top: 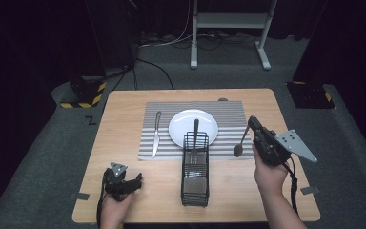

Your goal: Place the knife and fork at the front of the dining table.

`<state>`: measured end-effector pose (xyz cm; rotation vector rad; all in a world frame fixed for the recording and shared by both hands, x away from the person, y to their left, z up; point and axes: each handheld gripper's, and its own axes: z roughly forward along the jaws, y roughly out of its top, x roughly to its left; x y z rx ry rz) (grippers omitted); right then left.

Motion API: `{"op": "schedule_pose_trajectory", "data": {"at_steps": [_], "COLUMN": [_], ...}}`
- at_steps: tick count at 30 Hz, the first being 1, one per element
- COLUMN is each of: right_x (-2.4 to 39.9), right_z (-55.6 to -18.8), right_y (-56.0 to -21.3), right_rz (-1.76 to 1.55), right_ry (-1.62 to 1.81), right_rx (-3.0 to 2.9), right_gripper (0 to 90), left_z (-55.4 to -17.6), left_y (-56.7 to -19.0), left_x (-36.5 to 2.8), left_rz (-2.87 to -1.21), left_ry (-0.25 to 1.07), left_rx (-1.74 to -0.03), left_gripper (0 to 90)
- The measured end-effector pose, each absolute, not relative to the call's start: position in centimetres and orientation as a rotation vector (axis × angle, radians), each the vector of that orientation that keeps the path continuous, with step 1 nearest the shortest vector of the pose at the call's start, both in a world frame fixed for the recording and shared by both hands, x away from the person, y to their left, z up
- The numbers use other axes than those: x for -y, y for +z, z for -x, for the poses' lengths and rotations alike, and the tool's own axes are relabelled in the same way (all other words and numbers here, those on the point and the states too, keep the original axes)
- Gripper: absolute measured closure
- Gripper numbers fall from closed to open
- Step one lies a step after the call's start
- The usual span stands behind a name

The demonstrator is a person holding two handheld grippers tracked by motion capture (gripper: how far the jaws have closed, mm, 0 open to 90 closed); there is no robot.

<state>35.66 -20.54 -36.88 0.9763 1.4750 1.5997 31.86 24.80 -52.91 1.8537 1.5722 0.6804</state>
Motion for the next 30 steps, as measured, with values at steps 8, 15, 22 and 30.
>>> {"op": "schedule_pose_trajectory", "data": {"at_steps": [8, 15, 22, 30], "right_x": [20.7, 19.8, 19.1, 18.5], "right_z": [-37.9, -40.0, -42.5, -44.2], "right_y": [-40.3, -41.4, -42.6, -43.6], "right_rz": [-1.015, -1.004, -1.021, -1.021], "right_ry": [1.581, 1.571, 1.554, 1.537], "right_rx": [-1.530, -1.560, -1.598, -1.632], "right_gripper": [88.7, 88.7, 88.7, 88.7], "left_z": [-31.9, -31.9, -32.0, -32.0], "left_y": [-52.9, -52.9, -53.0, -53.0], "left_x": [-24.8, -24.7, -24.4, -24.5], "left_rz": [-1.853, -1.857, -1.894, -1.894], "left_ry": [0.681, 0.677, 0.650, 0.650], "left_rx": [-1.571, -1.568, -1.534, -1.534], "left_gripper": [13.9, 13.3, 6.9, 6.6]}}
